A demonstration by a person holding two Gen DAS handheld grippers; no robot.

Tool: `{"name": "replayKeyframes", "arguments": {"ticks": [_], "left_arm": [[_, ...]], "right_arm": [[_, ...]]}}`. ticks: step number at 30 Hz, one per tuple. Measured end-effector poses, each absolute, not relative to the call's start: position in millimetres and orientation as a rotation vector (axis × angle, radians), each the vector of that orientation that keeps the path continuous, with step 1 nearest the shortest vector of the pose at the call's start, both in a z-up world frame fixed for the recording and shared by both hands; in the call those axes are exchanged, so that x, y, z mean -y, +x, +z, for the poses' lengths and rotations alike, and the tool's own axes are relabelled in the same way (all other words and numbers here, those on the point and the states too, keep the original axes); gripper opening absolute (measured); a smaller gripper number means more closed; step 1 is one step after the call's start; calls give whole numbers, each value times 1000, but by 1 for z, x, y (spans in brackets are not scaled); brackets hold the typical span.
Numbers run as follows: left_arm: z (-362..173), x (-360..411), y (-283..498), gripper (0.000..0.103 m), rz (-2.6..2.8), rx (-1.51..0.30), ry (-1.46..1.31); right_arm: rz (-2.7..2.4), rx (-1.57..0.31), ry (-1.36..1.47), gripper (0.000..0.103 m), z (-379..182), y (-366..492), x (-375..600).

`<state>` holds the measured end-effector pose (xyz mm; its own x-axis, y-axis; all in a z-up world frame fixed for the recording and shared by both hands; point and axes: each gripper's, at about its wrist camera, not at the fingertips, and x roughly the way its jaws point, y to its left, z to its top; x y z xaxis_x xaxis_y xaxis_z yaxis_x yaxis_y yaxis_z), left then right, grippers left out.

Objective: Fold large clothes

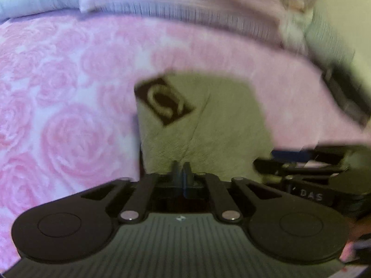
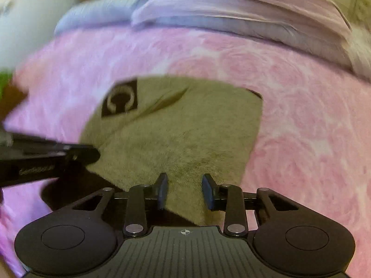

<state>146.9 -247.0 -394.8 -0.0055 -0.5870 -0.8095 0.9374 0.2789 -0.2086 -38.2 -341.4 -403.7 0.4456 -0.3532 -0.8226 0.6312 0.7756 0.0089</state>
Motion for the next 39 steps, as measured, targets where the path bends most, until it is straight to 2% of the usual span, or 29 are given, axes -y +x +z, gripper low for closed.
{"name": "replayKeyframes", "arguments": {"ticks": [2, 9, 11, 12, 14, 16, 18, 25, 32, 35, 37, 39], "left_arm": [[-404, 246, 145, 3, -1277, -934, 448], [-388, 252, 148, 3, -1198, -1009, 434], [-377, 253, 147, 3, -1160, -1031, 436], [-370, 255, 145, 3, -1140, -1039, 446], [-359, 254, 139, 8, -1107, -1062, 472], [-348, 253, 134, 24, -1086, -1088, 485], [-340, 251, 127, 34, -1052, -1116, 517], [-337, 233, 112, 34, -932, -1232, 557], [-333, 215, 101, 34, -863, -1264, 534], [-330, 203, 102, 38, -848, -1291, 432], [-333, 189, 106, 49, -824, -1326, 307], [-343, 173, 110, 51, -789, -1365, 153]], "right_arm": [[-621, -952, 260, 30, -411, -31, 334], [-588, -979, 423, 33, -393, -35, 359], [-605, -996, 459, 44, -379, -38, 364], [-618, -1013, 483, 53, -374, -41, 366], [-620, -1016, 539, 60, -365, -51, 368], [-606, -1033, 599, 64, -358, -60, 368], [-592, -1057, 647, 66, -355, -66, 366], [-570, -1161, 701, 66, -348, -78, 355], [-551, -1158, 694, 67, -344, -85, 351], [-542, -1127, 705, 67, -344, -93, 354], [-552, -1087, 736, 67, -346, -103, 361], [-561, -1029, 797, 67, -352, -116, 370]]}}
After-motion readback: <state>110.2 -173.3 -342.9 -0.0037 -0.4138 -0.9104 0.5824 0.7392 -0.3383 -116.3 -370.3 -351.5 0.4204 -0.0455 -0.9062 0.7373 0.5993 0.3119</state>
